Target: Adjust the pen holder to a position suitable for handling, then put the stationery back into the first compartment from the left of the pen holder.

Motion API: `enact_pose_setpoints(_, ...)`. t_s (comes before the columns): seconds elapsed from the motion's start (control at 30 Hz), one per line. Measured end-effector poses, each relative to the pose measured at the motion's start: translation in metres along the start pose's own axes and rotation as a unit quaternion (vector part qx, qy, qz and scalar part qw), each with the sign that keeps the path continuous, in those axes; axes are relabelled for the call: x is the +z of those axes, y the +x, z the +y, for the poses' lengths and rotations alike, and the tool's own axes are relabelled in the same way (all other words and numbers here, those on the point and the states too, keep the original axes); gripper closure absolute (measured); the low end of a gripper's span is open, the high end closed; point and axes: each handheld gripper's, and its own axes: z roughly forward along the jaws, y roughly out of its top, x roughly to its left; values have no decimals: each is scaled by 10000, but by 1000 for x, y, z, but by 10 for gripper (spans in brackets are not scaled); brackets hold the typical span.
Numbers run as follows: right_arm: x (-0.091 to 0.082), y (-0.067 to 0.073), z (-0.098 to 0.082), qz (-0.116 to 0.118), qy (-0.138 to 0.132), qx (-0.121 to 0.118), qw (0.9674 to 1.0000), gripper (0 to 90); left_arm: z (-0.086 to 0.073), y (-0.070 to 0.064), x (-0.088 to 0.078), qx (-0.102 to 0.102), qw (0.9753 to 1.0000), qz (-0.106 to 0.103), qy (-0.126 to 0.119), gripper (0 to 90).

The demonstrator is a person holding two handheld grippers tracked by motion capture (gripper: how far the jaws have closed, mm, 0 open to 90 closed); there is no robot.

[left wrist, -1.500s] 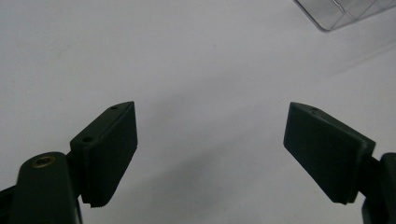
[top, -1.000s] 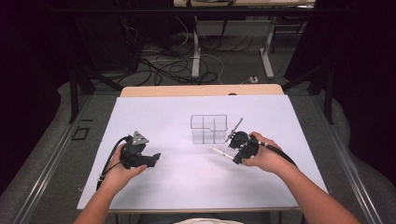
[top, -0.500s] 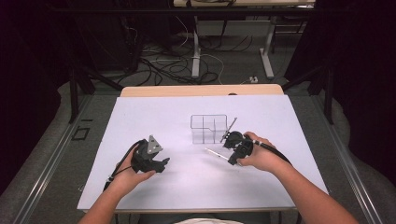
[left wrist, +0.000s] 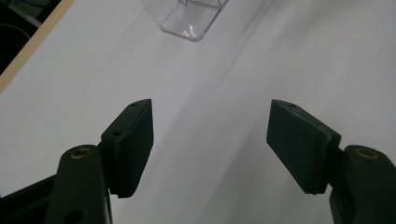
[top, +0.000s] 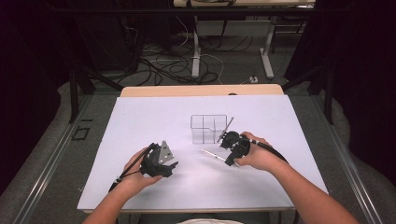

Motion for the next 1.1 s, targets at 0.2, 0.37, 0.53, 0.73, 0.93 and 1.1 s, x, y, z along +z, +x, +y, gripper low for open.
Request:
enact_pose_setpoints(0.2, 2, 0, 1, -16, -64, -41, 10000, 803, 5, -5, 0, 237, 9997, 47, -54, 345)
enact_pose_setpoints(0.37, 1, -1, 4, 130, -72, -22, 9999, 803, 10, -9, 2, 434, 9990, -4, -109, 375)
enact_pose_setpoints(0.53, 1, -3, 5, 184, -115, 21, 9998, 803, 16, -17, 5, 764, 9969, 26, -209, 398)
enact_pose_setpoints(0.73, 3, -2, 7, 165, -10, 76, 9998, 803, 23, -29, 9, 1235, 9919, 96, -267, 430)
enact_pose_setpoints(0.93, 6, -3, 13, 407, -17, 103, 9991, 803, 29, -36, 12, 1629, 9860, 160, -330, 464)
enact_pose_setpoints(1.1, 7, -3, 21, 478, 59, 26, 9988, 803, 32, -41, 15, 1961, 9797, 188, -360, 480)
